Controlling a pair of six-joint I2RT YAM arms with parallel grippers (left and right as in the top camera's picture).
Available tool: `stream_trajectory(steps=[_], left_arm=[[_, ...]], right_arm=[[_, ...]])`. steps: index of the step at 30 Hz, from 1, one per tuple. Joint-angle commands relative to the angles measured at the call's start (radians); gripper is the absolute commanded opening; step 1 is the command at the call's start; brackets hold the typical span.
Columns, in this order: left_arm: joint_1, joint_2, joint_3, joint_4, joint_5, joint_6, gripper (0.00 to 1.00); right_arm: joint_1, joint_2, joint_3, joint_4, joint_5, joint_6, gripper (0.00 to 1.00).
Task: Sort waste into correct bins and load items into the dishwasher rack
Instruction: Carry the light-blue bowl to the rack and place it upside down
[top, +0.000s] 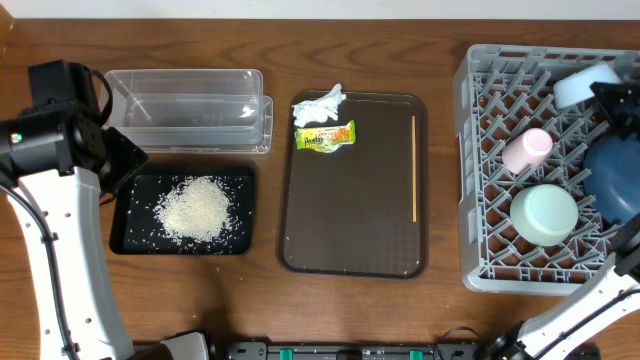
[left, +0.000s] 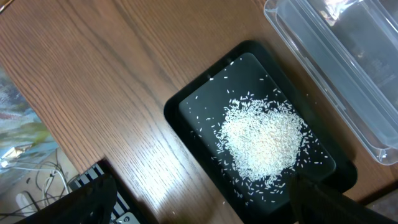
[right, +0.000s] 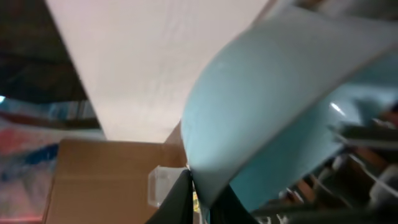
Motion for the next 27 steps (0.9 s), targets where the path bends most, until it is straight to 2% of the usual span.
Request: stream_trajectory(steps=[1,7,10,17,22,27], left_arm=[[0.004,-0.007,0.003,-0.006,-0.016,-0.001,0.9],[0.004,-0.007,0.003,-0.006,-0.016,-0.002,0.9],[0.004,-0.007,0.003,-0.006,-0.016,-0.001,0.9],[0.004,-0.007,0.003,-0.006,-0.016,-0.002,0.9],[0.004,-0.007,0.003,-0.006,-0.016,-0.001,0.9],[0.004,-0.007,0.003,-0.006,-0.016,-0.001,0.9]], right_arm=[[-0.013,-0.068,-0.002,-0.042,0.116,-0.028,0.11],[-0.04,-0.21,-0.001,-0.186,0.338,-0.076,0.13],[-0.043,-0.3,-0.001,-0.234,0.468,-0.075,0.23],[-0.021,-0.468,-0.001,-0.276,0.688,-0.074,0.3],[0.046,-0.493,-0.001,-0.263,0.791,-0.078,0.27],[0.177,-0.447,-0.001,-0.211,1.016,-0.079,0.22]])
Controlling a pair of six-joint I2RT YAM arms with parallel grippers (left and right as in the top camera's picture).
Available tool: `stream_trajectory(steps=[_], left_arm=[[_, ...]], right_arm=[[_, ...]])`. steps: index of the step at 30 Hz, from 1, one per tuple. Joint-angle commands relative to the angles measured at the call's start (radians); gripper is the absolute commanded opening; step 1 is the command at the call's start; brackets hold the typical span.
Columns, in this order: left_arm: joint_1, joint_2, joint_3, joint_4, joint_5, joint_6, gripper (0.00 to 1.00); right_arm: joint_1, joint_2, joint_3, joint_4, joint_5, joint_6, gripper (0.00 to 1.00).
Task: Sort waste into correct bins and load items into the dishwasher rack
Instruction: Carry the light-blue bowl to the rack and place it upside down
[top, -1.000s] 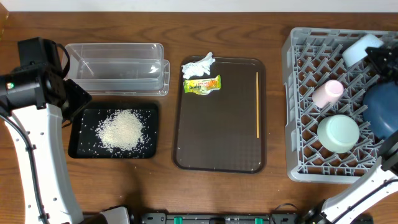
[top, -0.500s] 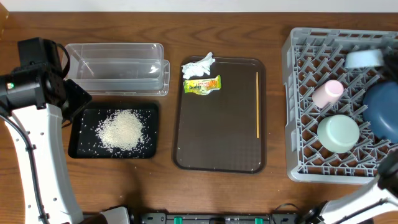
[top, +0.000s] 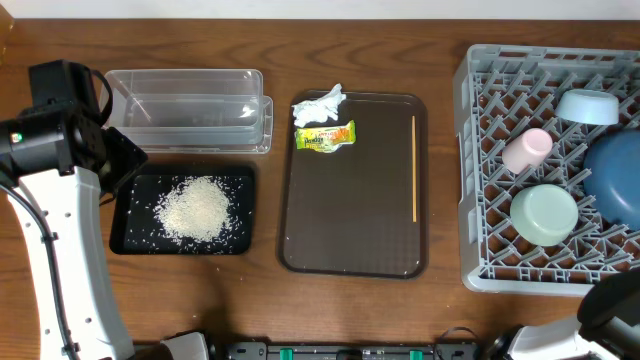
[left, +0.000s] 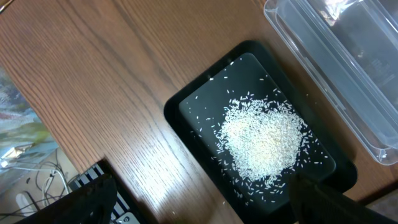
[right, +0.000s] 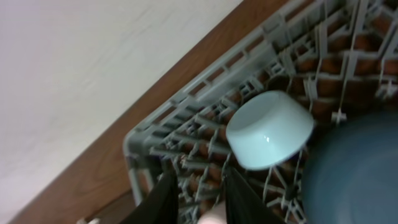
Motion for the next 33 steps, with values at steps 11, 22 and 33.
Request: stream_trajectory(steps=[11,22,33], left_arm=[[0.004,-0.007,0.003,-0.006,-0.017,-0.001,0.9],[0.004,-0.007,0.003,-0.006,-0.017,-0.001,0.9],[0.004,-0.007,0.003,-0.006,-0.017,-0.002,0.9]], right_arm=[[0.245,0.233,0.003,0.214,0.529,-0.058,0.29],[0.226,0.286,0.002,0.133,0.529,-0.058,0.29],[0.183,0.286,0.002,0.001,0.525,-0.077,0.29]])
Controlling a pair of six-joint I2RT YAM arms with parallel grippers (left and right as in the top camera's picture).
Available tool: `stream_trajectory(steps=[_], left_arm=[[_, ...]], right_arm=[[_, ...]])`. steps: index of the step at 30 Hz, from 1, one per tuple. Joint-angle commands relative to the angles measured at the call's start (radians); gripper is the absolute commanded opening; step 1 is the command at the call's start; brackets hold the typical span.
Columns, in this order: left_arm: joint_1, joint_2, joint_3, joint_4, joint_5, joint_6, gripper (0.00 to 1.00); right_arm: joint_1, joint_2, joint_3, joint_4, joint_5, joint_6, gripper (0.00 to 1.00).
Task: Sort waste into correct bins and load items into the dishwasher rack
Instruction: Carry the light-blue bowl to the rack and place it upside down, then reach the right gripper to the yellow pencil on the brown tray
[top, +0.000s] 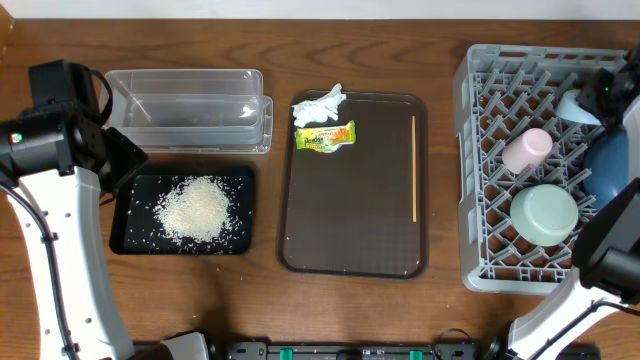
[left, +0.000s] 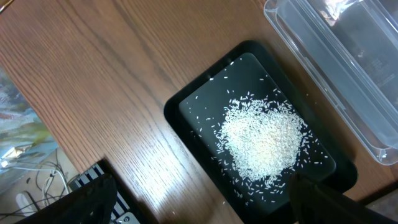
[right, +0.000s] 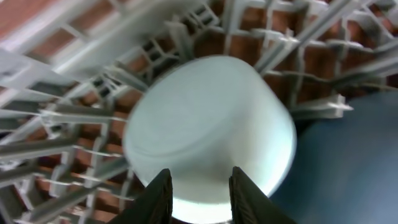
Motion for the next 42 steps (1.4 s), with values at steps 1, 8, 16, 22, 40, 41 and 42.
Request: stream_trajectory(steps=[1,8,16,22,40,41,42], left_arm=[[0.004,-0.007,0.003,-0.006,-0.016,-0.001,0.9],[0.004,-0.007,0.003,-0.006,-0.016,-0.001,0.9],[0.004,-0.007,0.003,-0.006,-0.016,-0.001,0.9],[0.004,-0.007,0.003,-0.006,-0.016,-0.002,0.9],[0.004,-0.007,0.003,-0.006,-0.016,-0.002,0.9],[0.004,-0.007,0.003,-0.006,-0.016,-0.002,0.9],[0.004,-0.007,0.003,-0.006,-0.016,-0.001,0.9]], right_arm=[[-0.017,-0.002,0.003,-0.031,0.01,-0.02,0.27],[-0.027,-0.033,0.003,-0.063,-0.031,-0.007,0.01],[-0.02,-0.113,0.003,0.154,-0.066,-0.023,0.01],[-0.018,-0.064,0.003,0.252,-0.08,-0.045,0.01],[-0.021,0.025,0.003,0.073,-0.117,-0.106,0.02],[-0.022,0.025,0.003,0.059,-0.117,-0.106,0.01],[-0.023,0.025,0.003,0.043,-0.117,-0.106,0.01]])
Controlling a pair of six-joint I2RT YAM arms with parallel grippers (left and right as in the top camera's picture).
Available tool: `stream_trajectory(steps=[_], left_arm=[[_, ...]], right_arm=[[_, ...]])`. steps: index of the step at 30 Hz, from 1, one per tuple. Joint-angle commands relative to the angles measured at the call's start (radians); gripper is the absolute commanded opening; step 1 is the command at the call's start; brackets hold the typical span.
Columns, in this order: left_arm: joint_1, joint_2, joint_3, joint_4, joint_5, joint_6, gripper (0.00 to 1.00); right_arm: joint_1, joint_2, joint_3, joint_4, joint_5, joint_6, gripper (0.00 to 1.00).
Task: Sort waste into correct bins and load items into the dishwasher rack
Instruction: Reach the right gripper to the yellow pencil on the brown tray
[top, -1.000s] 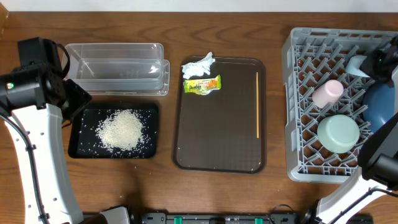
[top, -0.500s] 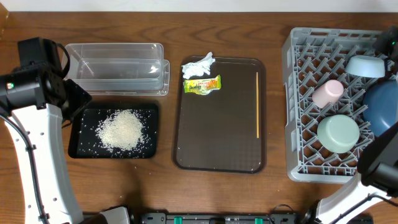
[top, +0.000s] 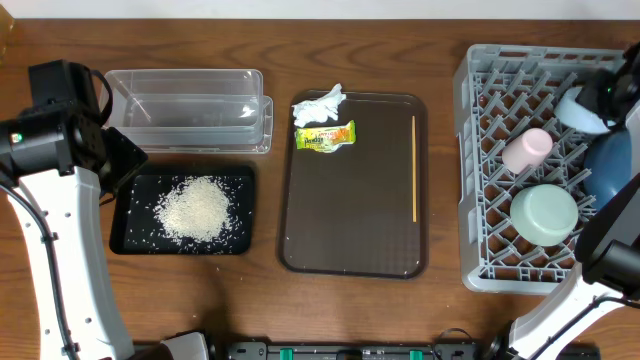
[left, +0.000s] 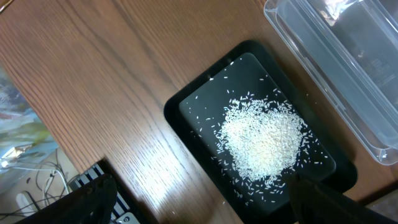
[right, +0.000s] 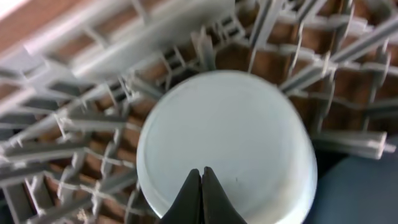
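The grey dish rack (top: 470, 270) at the right holds a pink cup (top: 527, 148), a pale green bowl (top: 544, 213), a dark blue plate (top: 612, 165) and an upturned pale blue bowl (top: 580, 112). My right gripper (right: 202, 169) hovers right over that bowl's base (right: 249, 124), fingers shut together with nothing between them. On the brown tray (top: 350, 230) lie a crumpled white tissue (top: 320, 107), a yellow-green wrapper (top: 326, 136) and a thin wooden stick (top: 414, 168). My left gripper (left: 200, 180) hangs open above the table's near left.
A black tray (top: 130, 240) with a heap of rice (top: 195, 208) sits at the left, with a clear plastic container (top: 190, 105) behind it. The left arm (top: 60, 130) stands over the table's left edge.
My right gripper's fingers stood apart over the pale blue bowl; now they are shut together above its base. The left arm and the things on the brown tray are unchanged.
First my right gripper held the pale blue bowl over the rack's far right. Then the bowl lay upturned in the rack and the gripper was open, farther off. It then stood close over the bowl, open, and is now shut there. The left arm stayed still.
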Motion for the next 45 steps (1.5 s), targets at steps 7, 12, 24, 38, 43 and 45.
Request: stream_trajectory(steps=[7,12,24,38,43,45], left_arm=[[0.004,-0.007,0.003,-0.006,-0.016,-0.002,0.9],[0.004,-0.007,0.003,-0.006,-0.016,-0.002,0.9],[0.004,-0.007,0.003,-0.006,-0.016,-0.001,0.9],[0.004,-0.007,0.003,-0.006,-0.016,-0.001,0.9],[0.004,-0.007,0.003,-0.006,-0.016,-0.002,0.9],[0.004,-0.007,0.003,-0.006,-0.016,-0.001,0.9]], right_arm=[[-0.011,-0.088,0.005,-0.088,-0.011,0.029,0.01],[-0.01,-0.241,0.005,-0.108,-0.058,0.076,0.03],[0.063,-0.528,0.005,-0.187,-0.448,0.054,0.54],[0.687,-0.3,0.005,-0.513,0.023,0.051,0.65],[0.775,-0.148,0.005,-0.514,0.068,0.135,0.67],[0.787,-0.098,0.005,-0.514,0.068,0.158,0.65]])
